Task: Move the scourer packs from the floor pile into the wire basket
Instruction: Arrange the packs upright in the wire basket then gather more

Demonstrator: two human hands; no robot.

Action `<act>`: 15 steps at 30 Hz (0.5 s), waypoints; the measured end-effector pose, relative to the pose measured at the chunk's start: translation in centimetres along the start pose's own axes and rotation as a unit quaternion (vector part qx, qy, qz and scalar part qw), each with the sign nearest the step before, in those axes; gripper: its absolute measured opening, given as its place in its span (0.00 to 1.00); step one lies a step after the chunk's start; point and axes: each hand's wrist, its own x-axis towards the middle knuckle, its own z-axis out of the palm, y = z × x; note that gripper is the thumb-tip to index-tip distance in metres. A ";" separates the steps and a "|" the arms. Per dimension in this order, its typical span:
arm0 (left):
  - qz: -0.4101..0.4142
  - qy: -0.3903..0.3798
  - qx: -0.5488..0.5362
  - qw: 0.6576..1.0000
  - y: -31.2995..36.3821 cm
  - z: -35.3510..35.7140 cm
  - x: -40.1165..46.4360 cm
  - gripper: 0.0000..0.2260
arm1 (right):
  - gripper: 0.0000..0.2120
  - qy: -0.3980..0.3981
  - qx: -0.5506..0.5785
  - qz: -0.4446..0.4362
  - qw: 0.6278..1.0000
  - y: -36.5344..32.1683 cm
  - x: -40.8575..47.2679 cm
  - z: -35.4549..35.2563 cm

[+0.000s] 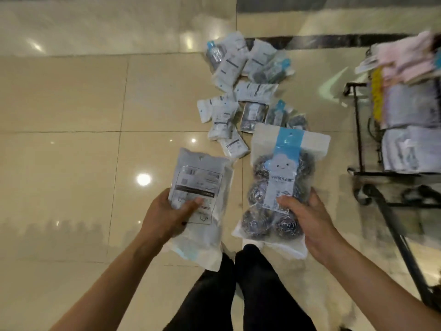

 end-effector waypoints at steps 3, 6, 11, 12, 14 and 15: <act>0.042 0.014 -0.039 0.998 4.6 -1.3 -5.0 0.23 | 0.19 -0.026 0.003 -0.035 0.999 -3.8 -4.9 -1.2; 0.084 -0.001 -0.073 0.994 8.4 -1.8 -9.3 0.21 | 0.21 -0.029 0.000 -0.070 0.997 -6.4 -9.1 -2.9; 0.123 -0.033 -0.128 0.984 12.6 -1.8 -14.3 0.21 | 0.19 -0.001 0.017 -0.076 0.997 -8.2 -14.4 -6.0; 0.125 -0.042 -0.134 0.982 13.1 -1.9 -14.7 0.21 | 0.19 0.011 0.021 -0.075 0.997 -8.4 -15.2 -6.3; 0.126 -0.064 -0.141 0.980 14.2 -2.1 -15.0 0.22 | 0.20 0.032 0.028 -0.073 0.996 -8.7 -16.2 -7.0; 0.124 -0.077 -0.142 0.979 14.7 -2.1 -15.0 0.23 | 0.20 0.038 0.032 -0.074 0.996 -8.9 -16.5 -7.3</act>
